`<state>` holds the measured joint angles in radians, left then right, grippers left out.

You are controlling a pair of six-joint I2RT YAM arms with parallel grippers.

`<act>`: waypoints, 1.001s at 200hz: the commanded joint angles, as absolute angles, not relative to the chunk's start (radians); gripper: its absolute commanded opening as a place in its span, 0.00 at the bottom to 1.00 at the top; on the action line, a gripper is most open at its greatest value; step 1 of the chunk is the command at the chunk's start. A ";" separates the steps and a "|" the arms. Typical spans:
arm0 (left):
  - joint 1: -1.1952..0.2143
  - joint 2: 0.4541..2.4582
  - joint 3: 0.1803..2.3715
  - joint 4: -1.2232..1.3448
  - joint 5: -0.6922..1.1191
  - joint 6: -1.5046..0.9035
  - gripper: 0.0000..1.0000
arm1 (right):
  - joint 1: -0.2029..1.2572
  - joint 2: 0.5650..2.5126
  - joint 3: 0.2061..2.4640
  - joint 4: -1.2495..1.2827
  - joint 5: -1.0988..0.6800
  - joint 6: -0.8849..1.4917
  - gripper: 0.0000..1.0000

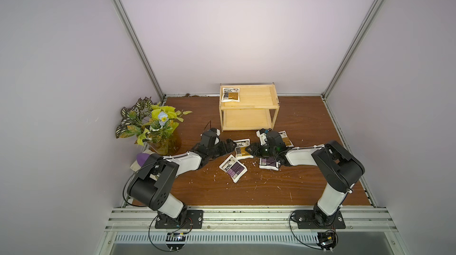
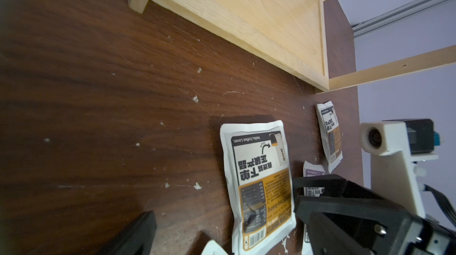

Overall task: Place the bagged coffee beans on the shelf by color
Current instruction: Pick up the bagged coffee beans at the center of the board.

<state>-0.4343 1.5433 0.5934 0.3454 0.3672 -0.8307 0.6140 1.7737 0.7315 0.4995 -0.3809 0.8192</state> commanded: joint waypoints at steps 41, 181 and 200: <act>-0.446 1.584 0.588 0.396 0.394 -0.811 0.99 | 0.611 1.799 0.720 0.617 -0.450 0.899 0.53; -0.470 1.645 0.620 0.425 0.408 -0.824 1.00 | 0.625 1.900 0.708 0.844 -0.540 1.071 0.48; -0.471 1.645 0.620 0.421 0.407 -0.819 0.99 | 0.627 1.911 0.707 0.880 -0.548 1.093 0.42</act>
<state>-0.4568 1.6279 0.6109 0.4522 0.3992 -0.8299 0.6170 1.8992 0.7055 0.7956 -0.5114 1.0454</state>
